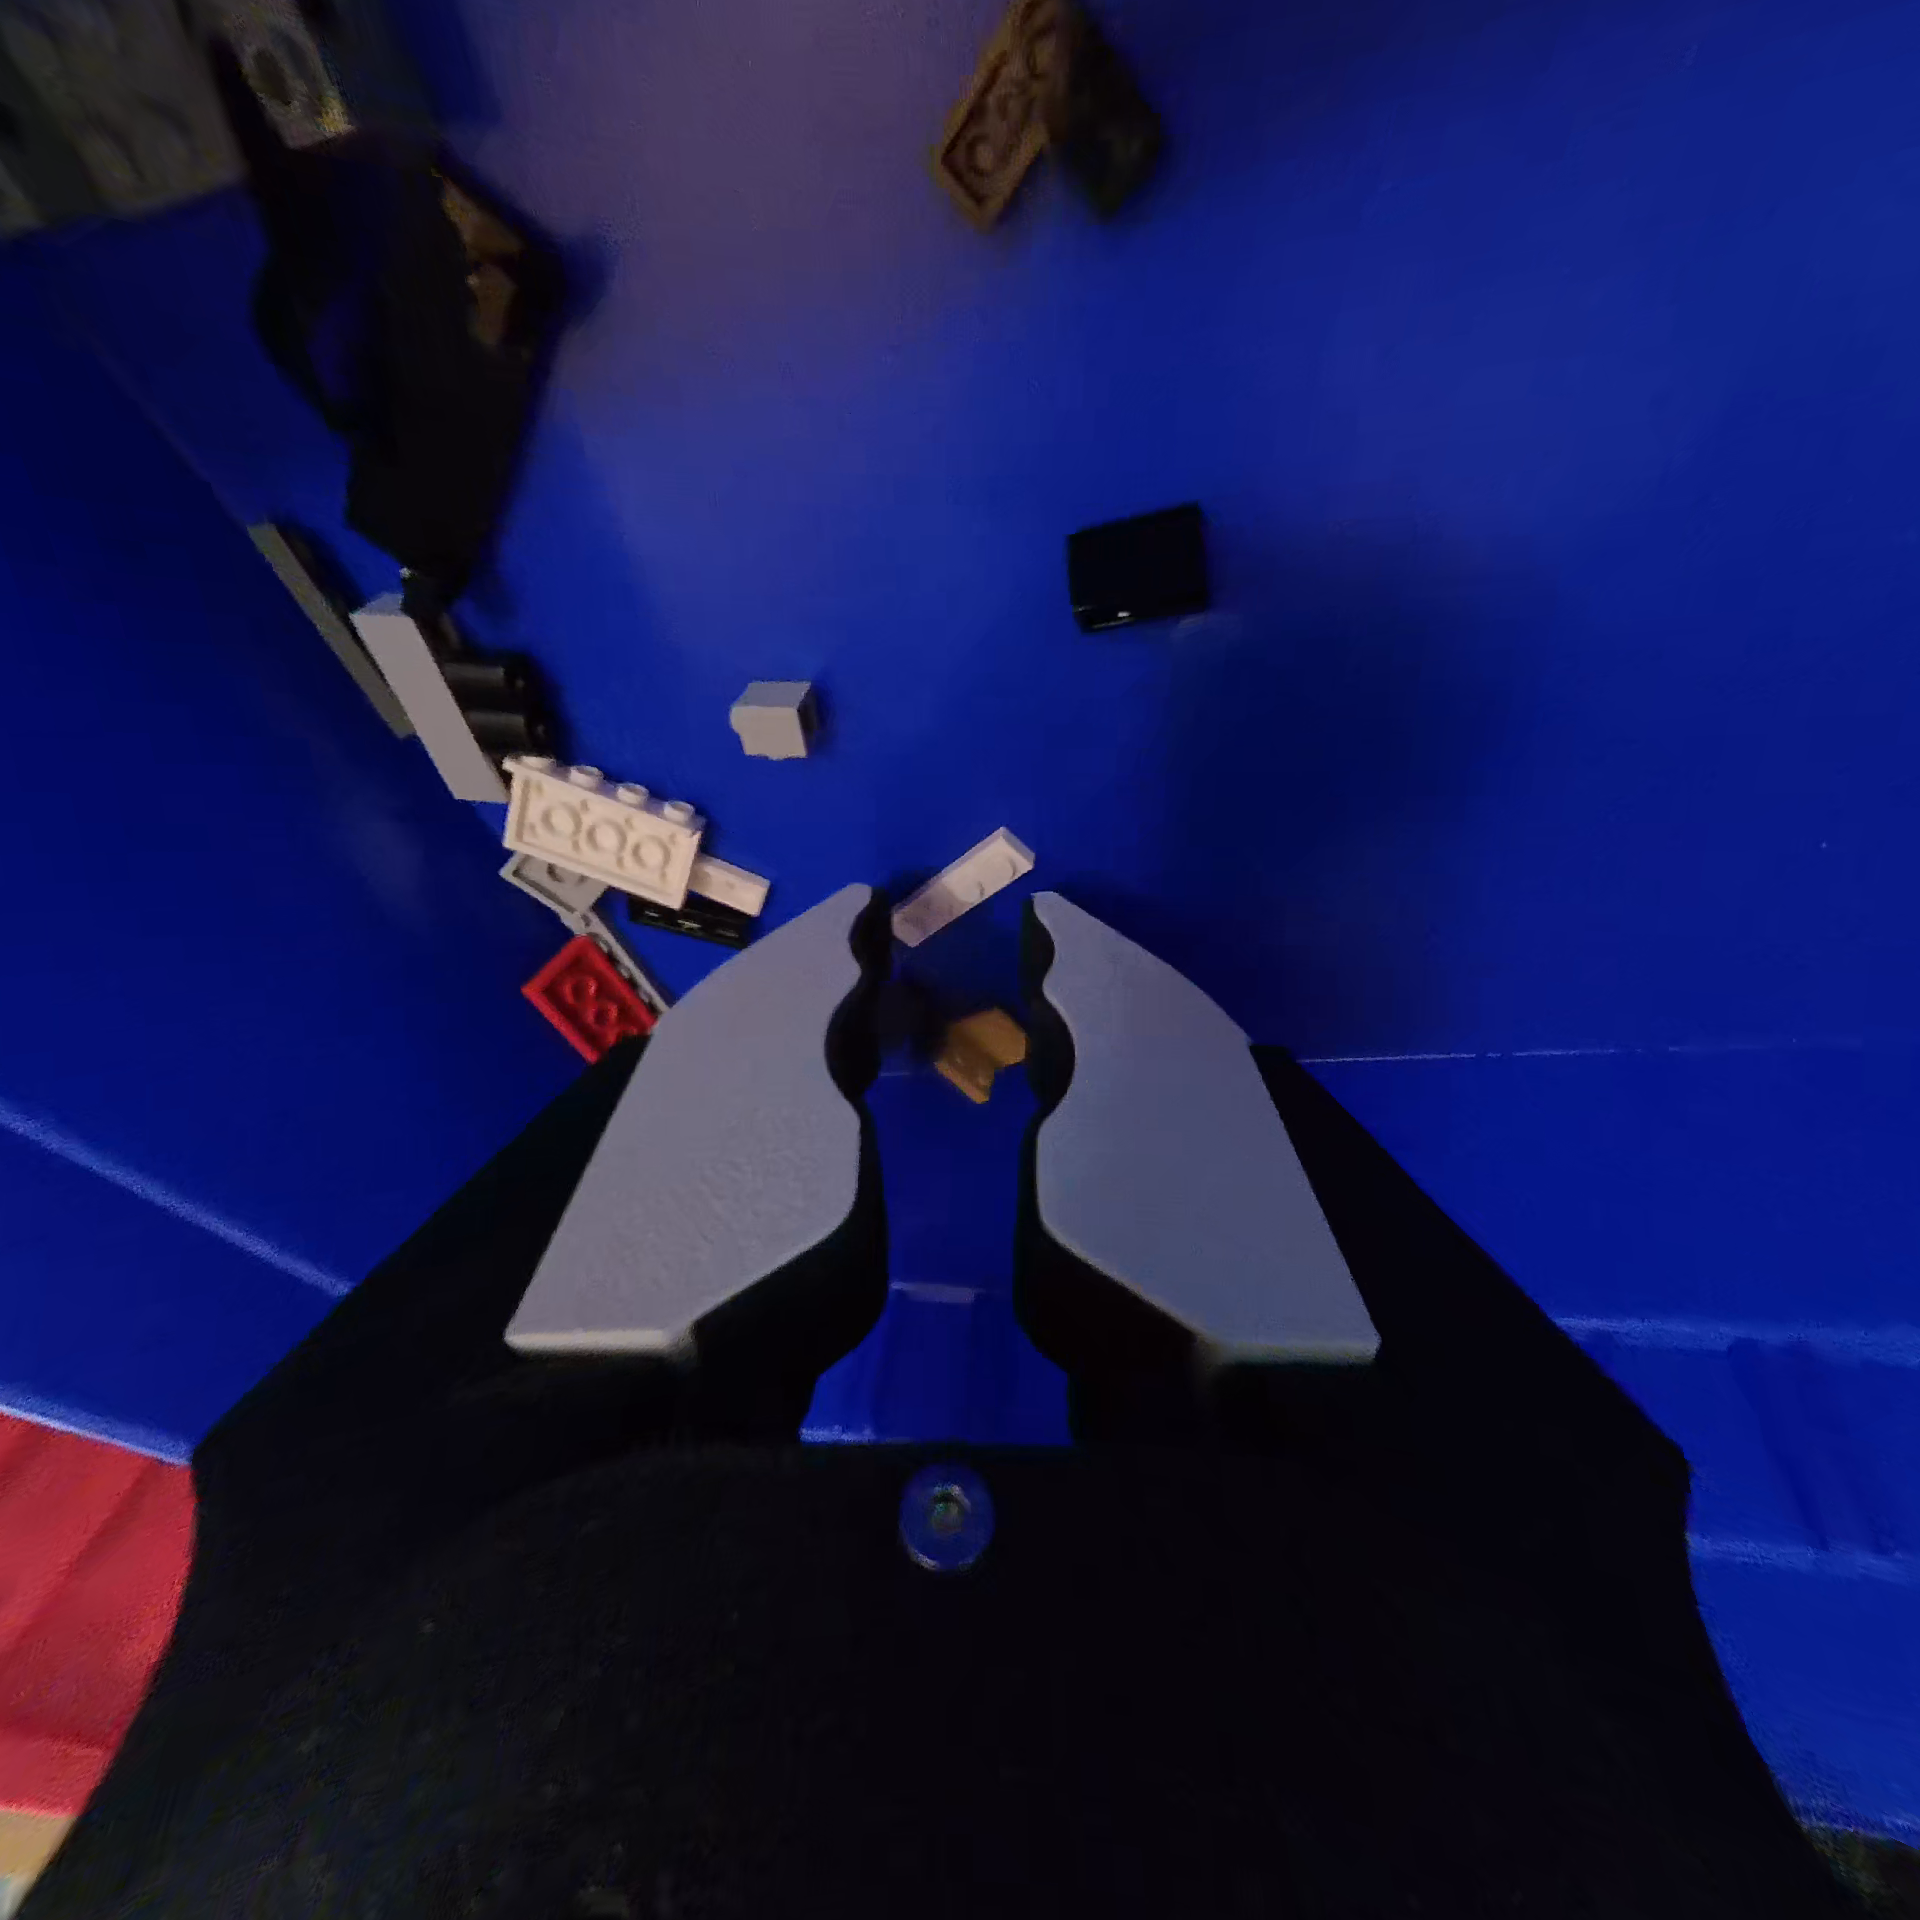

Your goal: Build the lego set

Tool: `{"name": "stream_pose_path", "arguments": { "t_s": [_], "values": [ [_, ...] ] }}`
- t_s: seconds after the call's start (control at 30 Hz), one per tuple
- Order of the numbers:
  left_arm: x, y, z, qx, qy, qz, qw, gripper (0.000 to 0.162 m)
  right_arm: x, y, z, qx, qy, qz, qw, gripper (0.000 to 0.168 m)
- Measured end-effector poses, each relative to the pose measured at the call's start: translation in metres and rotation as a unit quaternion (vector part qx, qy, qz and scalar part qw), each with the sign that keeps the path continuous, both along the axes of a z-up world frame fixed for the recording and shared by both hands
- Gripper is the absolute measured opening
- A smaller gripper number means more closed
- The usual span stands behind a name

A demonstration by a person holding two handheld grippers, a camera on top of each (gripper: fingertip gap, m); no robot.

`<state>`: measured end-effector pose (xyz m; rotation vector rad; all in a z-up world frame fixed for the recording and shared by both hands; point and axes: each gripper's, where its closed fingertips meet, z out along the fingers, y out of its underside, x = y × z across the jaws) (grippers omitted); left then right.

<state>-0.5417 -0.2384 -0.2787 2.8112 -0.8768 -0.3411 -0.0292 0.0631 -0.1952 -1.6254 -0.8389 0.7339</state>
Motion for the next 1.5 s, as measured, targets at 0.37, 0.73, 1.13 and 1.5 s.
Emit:
{"name": "stream_pose_path", "arguments": {
  "t_s": [0.37, 0.73, 1.13, 1.5],
  "values": [
    [0.055, 0.012, 0.004, 0.04, -0.15, 0.063, 0.986, 0.008, -0.001, -0.002, 0.001, 0.0, 0.0, 0.006, 1.0, 0.0],
    [0.007, 0.044, 0.051, 0.174, -0.088, 0.132, 0.972, 0.022, -0.003, -0.004, -0.001, -0.003, -0.001, 0.013, 1.0, 0.0],
    [-0.041, 0.064, 0.021, 0.186, -0.009, 0.199, 0.962, 0.027, -0.005, -0.004, -0.003, -0.006, -0.005, 0.017, 1.0, 0.0],
    [-0.041, 0.07, 0.002, 0.139, -0.036, 0.171, 0.975, 0.024, -0.005, -0.004, -0.004, -0.009, -0.004, 0.02, 1.0, 0.0]
  ]
}}
